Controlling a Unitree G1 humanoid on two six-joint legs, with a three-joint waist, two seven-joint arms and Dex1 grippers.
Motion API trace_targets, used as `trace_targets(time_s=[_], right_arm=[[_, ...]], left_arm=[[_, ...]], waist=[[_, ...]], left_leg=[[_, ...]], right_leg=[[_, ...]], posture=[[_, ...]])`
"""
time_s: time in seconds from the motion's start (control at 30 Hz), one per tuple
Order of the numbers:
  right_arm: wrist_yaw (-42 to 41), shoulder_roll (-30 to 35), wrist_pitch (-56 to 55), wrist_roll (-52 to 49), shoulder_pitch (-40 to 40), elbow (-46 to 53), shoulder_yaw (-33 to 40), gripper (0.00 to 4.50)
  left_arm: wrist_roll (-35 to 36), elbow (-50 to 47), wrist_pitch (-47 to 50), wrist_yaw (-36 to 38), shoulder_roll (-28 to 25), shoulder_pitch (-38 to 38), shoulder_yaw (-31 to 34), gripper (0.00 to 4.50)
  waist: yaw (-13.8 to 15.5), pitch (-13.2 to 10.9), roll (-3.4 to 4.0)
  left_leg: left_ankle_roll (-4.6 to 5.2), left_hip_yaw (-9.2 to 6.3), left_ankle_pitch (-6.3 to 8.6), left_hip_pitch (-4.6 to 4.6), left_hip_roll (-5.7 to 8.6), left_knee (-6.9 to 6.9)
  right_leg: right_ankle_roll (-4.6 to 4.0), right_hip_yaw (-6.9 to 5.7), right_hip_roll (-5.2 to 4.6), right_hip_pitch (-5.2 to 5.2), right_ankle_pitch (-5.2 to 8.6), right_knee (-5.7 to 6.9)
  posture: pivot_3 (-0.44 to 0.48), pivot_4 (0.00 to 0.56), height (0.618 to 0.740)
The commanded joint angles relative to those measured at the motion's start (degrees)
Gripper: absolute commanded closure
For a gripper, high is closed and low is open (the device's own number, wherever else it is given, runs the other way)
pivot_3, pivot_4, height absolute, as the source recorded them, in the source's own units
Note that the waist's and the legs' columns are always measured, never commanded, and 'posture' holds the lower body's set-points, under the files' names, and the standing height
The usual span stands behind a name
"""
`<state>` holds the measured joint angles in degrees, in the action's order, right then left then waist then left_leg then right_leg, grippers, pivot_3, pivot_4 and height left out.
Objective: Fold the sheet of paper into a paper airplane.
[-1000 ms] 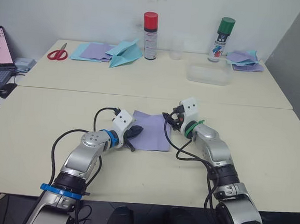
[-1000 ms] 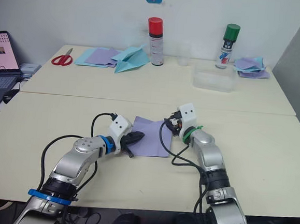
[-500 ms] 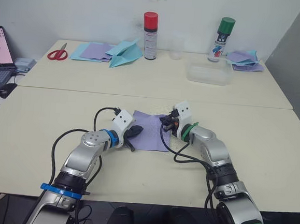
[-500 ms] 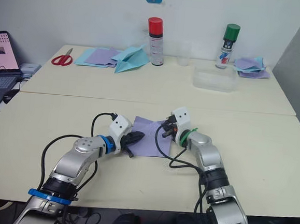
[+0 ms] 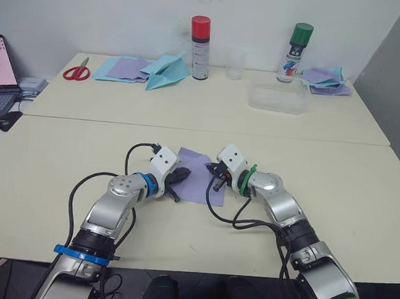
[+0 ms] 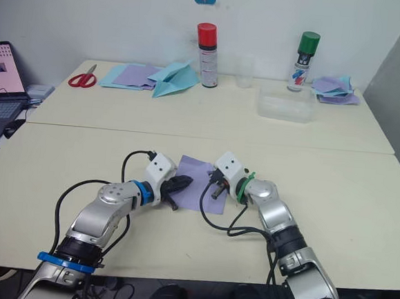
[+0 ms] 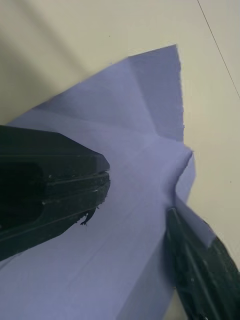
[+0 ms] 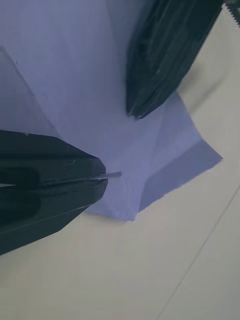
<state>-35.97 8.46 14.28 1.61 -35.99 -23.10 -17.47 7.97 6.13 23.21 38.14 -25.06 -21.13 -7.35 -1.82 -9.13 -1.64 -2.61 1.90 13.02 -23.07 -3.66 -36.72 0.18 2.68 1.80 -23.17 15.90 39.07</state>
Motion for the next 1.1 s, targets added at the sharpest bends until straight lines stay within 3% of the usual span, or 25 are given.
trace_targets(time_s=[0.03, 0.67, 0.77, 0.87, 0.97, 1.1], right_arm=[[-0.04, -0.12, -1.14, 1.45, -1.24, -1.30, -0.75, 4.46], [-3.52, -0.25, -2.56, 3.08, -2.24, -4.28, -1.30, 4.46], [-3.41, -0.40, -2.61, 3.04, -2.30, -4.48, -0.96, 3.88], [-3.20, -0.48, -2.69, 3.09, -2.34, -4.64, -0.81, 2.93], [-2.88, -0.69, -2.72, 3.03, -2.40, -4.97, -0.46, 2.93], [-3.75, -0.99, -3.23, 2.24, -2.13, -4.55, -0.03, 3.96]], left_arm=[[-1.49, 1.65, 0.84, 0.06, -0.06, 0.68, -1.30, 4.50], [-1.38, -1.13, 3.14, 0.66, 0.26, 0.58, -2.11, 4.50], [-1.39, -1.09, 3.32, 0.70, 0.26, 0.43, -2.21, 4.50], [-1.47, -0.87, 3.29, 0.79, 0.15, 0.22, -2.28, 4.50], [-1.56, -0.49, 3.11, 0.88, 0.12, -0.01, -2.32, 4.50], [-1.68, -0.09, 2.89, 1.07, 0.14, -0.20, -2.35, 4.50]], waist=[[0.00, 0.00, 0.00], [-0.02, 0.00, 0.00], [-0.02, 0.00, 0.00], [-0.01, 0.00, 0.00], [-0.01, 0.00, 0.00], [0.01, 0.00, 0.00]], left_leg=[[0.00, 0.00, 0.00, 0.00, 0.00, 0.00], [0.00, 0.00, 0.00, 0.03, 0.00, 0.01], [0.00, 0.00, 0.00, 0.03, 0.00, 0.01], [0.00, 0.00, 0.00, 0.03, 0.00, 0.01], [0.00, 0.00, 0.00, 0.03, 0.00, 0.01], [0.00, -0.01, 0.00, 0.03, 0.00, 0.01]], right_leg=[[0.00, 0.00, 0.00, 0.00, 0.00, 0.00], [0.00, 0.01, 0.00, 0.02, 0.00, 0.00], [0.00, 0.01, 0.00, 0.02, 0.00, -0.01], [0.00, 0.01, 0.00, 0.02, 0.00, -0.01], [0.00, 0.01, 0.00, 0.02, 0.00, -0.01], [0.00, 0.00, 0.00, 0.02, 0.00, 0.00]], posture=[[0.000, 0.150, 0.740], [0.000, 0.150, 0.740], [0.000, 0.150, 0.740], [0.000, 0.150, 0.740], [0.000, 0.150, 0.740], [0.000, 0.150, 0.740]])
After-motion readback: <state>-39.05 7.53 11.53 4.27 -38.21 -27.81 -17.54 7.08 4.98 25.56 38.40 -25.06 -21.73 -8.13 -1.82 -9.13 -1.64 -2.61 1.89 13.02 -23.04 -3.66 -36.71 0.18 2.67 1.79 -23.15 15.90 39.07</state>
